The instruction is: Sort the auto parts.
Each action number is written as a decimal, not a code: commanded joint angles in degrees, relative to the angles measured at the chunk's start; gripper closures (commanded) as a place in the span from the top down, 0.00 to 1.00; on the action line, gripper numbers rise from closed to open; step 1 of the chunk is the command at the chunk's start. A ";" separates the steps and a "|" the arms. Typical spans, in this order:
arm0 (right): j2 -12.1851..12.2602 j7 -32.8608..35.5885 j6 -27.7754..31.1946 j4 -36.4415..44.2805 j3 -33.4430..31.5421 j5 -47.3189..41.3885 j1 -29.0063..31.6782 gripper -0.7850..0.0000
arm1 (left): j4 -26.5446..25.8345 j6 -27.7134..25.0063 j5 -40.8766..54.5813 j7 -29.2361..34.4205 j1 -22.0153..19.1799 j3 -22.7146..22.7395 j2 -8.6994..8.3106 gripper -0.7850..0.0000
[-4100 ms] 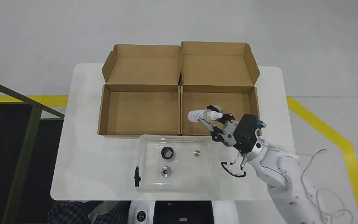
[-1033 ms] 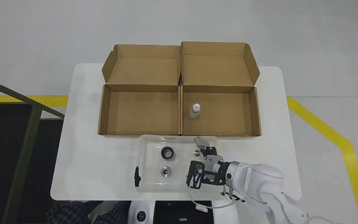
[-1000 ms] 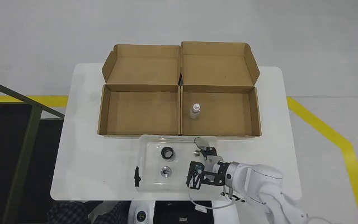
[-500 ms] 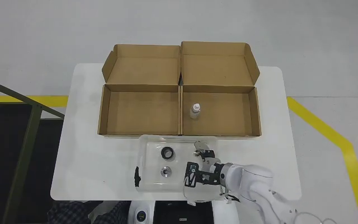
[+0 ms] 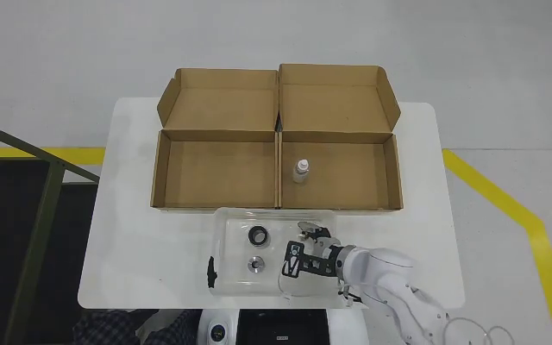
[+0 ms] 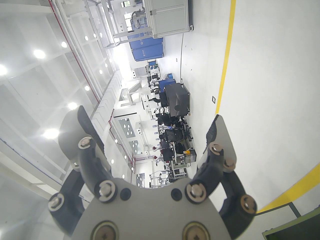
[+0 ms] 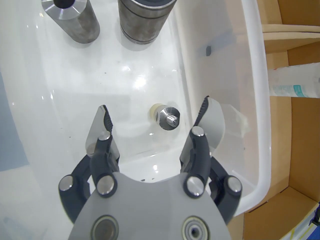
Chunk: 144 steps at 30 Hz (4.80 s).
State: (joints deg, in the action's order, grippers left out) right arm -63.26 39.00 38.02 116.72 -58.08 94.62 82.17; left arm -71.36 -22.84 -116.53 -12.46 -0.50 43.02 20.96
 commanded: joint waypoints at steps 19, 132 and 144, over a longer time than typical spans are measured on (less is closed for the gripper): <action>-0.63 1.47 -2.04 -1.39 2.40 1.04 -2.26 0.00 | 0.00 0.00 0.00 0.00 0.00 0.00 0.00 1.00; -0.60 -8.72 -10.23 -22.06 -5.33 -16.37 -20.96 0.00 | 0.00 0.00 0.00 0.00 0.00 0.00 0.00 1.00; -1.66 -8.05 -11.19 -26.70 -1.82 -14.50 -24.13 0.35 | 0.00 0.00 0.00 0.00 0.00 0.00 0.00 1.00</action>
State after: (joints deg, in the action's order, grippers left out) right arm -64.85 31.05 26.96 90.26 -60.04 80.30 58.12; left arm -71.36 -22.84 -116.53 -12.46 -0.50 43.02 20.96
